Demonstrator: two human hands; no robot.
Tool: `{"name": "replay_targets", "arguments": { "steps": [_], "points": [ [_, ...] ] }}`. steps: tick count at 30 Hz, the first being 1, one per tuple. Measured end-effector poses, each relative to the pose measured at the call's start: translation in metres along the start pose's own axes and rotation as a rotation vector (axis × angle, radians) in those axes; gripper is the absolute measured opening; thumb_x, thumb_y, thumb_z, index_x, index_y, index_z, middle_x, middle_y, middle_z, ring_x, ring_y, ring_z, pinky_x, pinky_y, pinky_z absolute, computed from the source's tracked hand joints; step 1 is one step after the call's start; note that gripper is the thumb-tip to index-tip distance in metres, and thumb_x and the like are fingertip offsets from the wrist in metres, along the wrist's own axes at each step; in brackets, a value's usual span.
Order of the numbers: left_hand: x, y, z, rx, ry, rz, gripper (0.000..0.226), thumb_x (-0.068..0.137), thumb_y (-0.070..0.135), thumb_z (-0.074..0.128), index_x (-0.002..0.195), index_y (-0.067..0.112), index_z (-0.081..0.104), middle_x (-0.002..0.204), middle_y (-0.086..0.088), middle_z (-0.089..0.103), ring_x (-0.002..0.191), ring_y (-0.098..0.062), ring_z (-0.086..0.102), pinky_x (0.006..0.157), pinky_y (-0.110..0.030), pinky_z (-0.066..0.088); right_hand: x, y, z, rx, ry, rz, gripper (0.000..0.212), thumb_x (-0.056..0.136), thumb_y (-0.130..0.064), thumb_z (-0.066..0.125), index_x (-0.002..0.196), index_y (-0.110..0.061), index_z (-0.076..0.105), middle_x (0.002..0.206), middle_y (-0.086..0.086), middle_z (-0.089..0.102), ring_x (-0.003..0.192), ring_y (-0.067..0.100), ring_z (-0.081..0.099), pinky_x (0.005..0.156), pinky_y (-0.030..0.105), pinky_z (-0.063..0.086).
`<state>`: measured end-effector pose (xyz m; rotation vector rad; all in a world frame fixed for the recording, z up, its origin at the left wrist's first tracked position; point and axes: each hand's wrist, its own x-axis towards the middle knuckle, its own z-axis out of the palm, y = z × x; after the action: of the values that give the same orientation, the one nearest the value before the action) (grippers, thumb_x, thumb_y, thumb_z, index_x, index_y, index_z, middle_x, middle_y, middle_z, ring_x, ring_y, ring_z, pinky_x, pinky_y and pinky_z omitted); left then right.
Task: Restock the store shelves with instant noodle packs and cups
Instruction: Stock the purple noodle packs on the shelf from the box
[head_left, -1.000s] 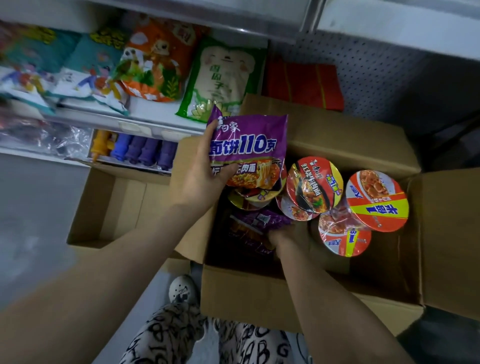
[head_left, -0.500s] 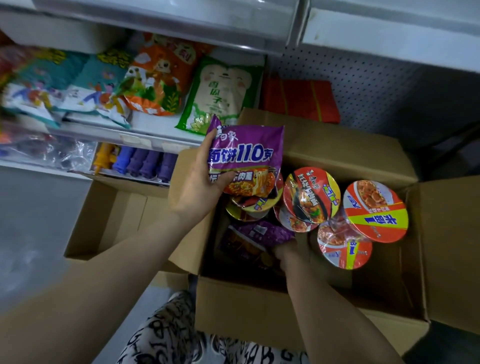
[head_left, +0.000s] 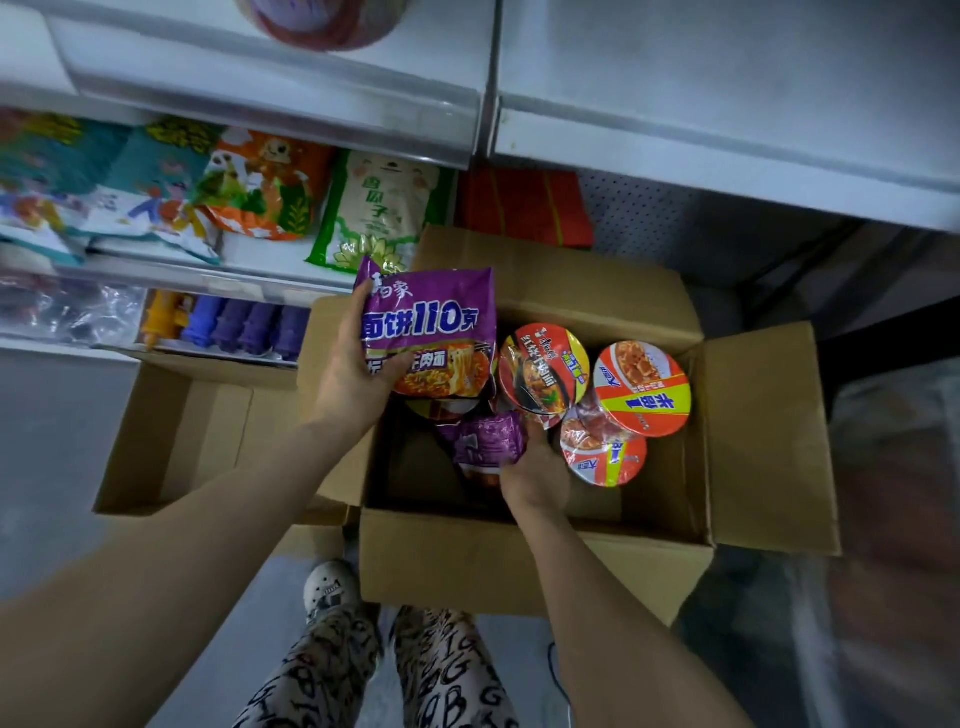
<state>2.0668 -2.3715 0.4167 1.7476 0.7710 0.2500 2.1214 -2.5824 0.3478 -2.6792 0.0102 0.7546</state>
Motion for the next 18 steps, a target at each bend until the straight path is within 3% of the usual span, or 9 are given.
{"name": "replay_targets", "arguments": {
  "steps": [3, 6, 9, 12, 15, 18],
  "points": [
    [-0.006, 0.011, -0.009, -0.051, -0.015, -0.033, 0.085, 0.088, 0.012, 0.071, 0.153, 0.031, 0.02, 0.134, 0.012, 0.04, 0.121, -0.006, 0.047, 0.102, -0.04, 0.047, -0.017, -0.007, -0.02, -0.048, 0.055, -0.055, 0.041, 0.098, -0.024, 0.057, 0.136, -0.028, 0.044, 0.105, 0.0, 0.067, 0.096, 0.023, 0.066, 0.071, 0.031, 0.05],
    [-0.014, 0.027, -0.023, -0.045, -0.012, -0.058, 0.087, 0.086, 0.022, 0.073, 0.15, 0.044, 0.019, 0.138, 0.005, 0.044, 0.124, -0.019, 0.051, 0.099, -0.053, 0.049, -0.035, -0.013, -0.043, 0.022, 0.097, -0.072, 0.046, 0.097, -0.018, 0.055, 0.14, -0.028, 0.042, 0.111, 0.002, 0.068, 0.102, 0.025, 0.066, 0.083, 0.04, 0.057],
    [-0.018, 0.041, -0.037, -0.045, 0.002, -0.038, 0.089, 0.08, 0.037, 0.075, 0.146, 0.053, 0.018, 0.144, -0.001, 0.042, 0.129, -0.025, 0.048, 0.099, -0.058, 0.047, -0.047, -0.016, -0.066, 0.156, 0.087, -0.09, 0.038, 0.097, -0.011, 0.057, 0.132, -0.025, 0.051, 0.116, 0.0, 0.065, 0.112, 0.022, 0.061, 0.088, 0.032, 0.051],
    [-0.024, 0.058, -0.045, -0.092, -0.002, -0.041, 0.086, 0.087, 0.022, 0.073, 0.149, 0.046, 0.018, 0.145, -0.001, 0.04, 0.127, -0.023, 0.048, 0.099, -0.055, 0.049, -0.062, -0.021, -0.093, 0.257, 0.103, -0.148, 0.025, 0.093, -0.005, 0.061, 0.109, -0.024, 0.057, 0.107, -0.008, 0.054, 0.11, 0.016, 0.054, 0.084, 0.028, 0.051],
    [-0.027, 0.067, -0.051, -0.129, -0.013, -0.015, 0.085, 0.088, 0.015, 0.07, 0.152, 0.038, 0.018, 0.137, 0.002, 0.043, 0.122, -0.021, 0.051, 0.097, -0.053, 0.05, -0.065, -0.028, -0.115, 0.383, 0.105, -0.111, 0.026, 0.092, -0.005, 0.056, 0.103, -0.027, 0.061, 0.113, -0.006, 0.056, 0.108, 0.018, 0.055, 0.083, 0.034, 0.054],
    [-0.028, 0.072, -0.056, -0.149, -0.025, -0.014, 0.085, 0.089, 0.014, 0.069, 0.152, 0.037, 0.017, 0.132, 0.003, 0.044, 0.118, -0.022, 0.052, 0.096, -0.053, 0.051, -0.067, -0.037, -0.131, 0.618, 0.096, -0.049, 0.024, 0.099, -0.016, 0.045, 0.097, -0.026, 0.066, 0.122, -0.002, 0.058, 0.114, 0.02, 0.055, 0.091, 0.037, 0.052]
  ]
}}
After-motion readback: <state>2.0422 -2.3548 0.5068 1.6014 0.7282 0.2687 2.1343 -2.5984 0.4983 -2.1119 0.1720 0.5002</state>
